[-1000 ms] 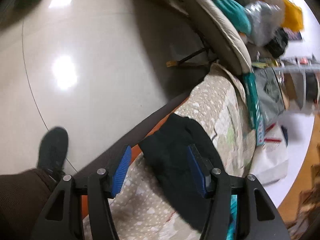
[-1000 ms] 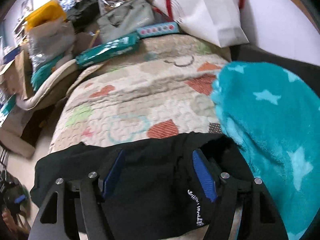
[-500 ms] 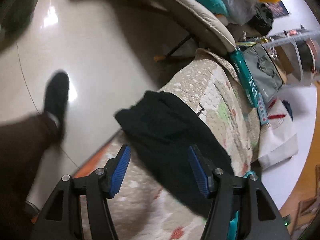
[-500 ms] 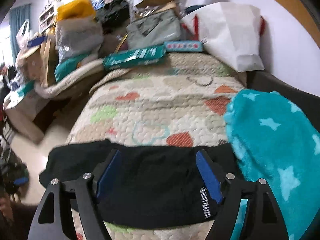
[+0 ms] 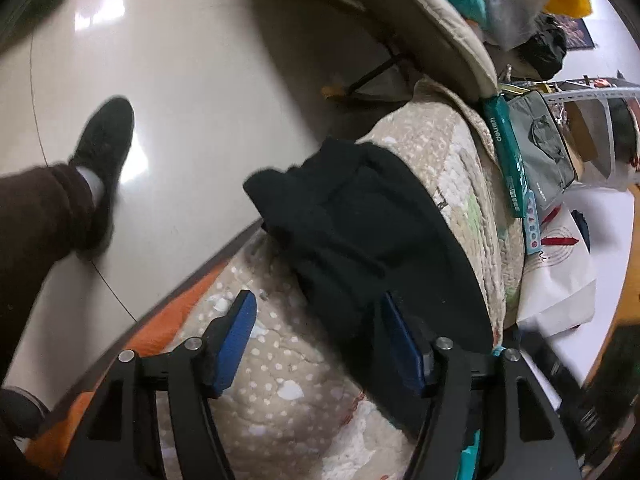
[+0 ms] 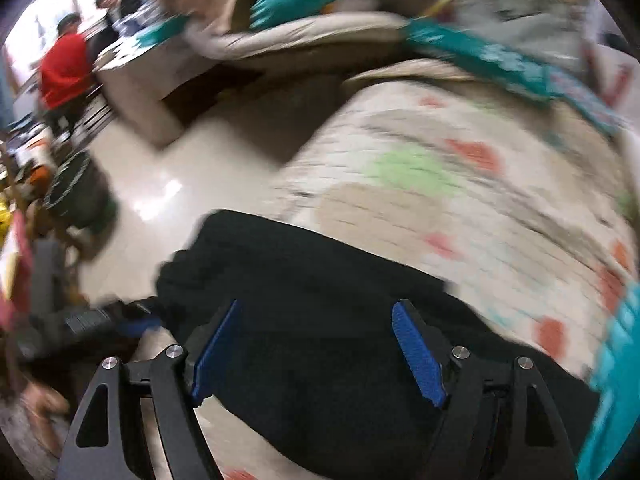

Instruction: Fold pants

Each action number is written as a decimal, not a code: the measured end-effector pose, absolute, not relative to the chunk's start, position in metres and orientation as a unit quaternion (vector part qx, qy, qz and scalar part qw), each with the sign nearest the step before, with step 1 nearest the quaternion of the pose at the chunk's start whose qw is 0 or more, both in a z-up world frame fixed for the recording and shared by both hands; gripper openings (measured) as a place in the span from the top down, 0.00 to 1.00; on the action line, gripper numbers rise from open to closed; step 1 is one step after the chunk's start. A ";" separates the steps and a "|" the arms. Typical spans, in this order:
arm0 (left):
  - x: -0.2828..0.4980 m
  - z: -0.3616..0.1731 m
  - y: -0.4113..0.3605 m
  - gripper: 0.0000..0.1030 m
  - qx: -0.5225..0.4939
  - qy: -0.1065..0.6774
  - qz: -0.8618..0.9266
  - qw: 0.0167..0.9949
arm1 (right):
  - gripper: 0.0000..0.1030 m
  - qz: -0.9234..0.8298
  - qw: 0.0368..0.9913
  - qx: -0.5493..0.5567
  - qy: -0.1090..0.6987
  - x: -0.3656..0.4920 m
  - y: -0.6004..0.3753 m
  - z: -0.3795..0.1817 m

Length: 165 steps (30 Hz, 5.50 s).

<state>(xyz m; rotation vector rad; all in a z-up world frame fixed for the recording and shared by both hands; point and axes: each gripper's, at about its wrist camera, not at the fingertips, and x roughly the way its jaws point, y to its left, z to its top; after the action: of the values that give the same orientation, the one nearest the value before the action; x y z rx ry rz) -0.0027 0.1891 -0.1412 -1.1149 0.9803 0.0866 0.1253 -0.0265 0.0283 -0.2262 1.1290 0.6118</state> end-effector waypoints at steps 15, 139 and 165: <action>0.017 -0.176 0.215 0.26 -0.588 0.419 0.061 0.689 | 0.21 0.362 0.671 -0.258 0.594 0.179 0.139 -0.074; -0.023 -0.060 0.076 0.47 -0.329 0.488 -0.065 0.805 | 0.92 0.220 0.808 0.147 0.527 0.081 -0.169 -0.033; 0.040 -0.068 0.036 0.45 -0.247 0.479 -0.122 0.833 | 0.71 0.263 0.736 0.292 0.551 0.131 -0.180 -0.019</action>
<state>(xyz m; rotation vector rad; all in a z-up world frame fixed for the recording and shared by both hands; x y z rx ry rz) 0.0397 0.0365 -0.0685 -0.5241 1.0151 -0.2589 0.1305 -0.1799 -0.0190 0.6422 1.2115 0.5786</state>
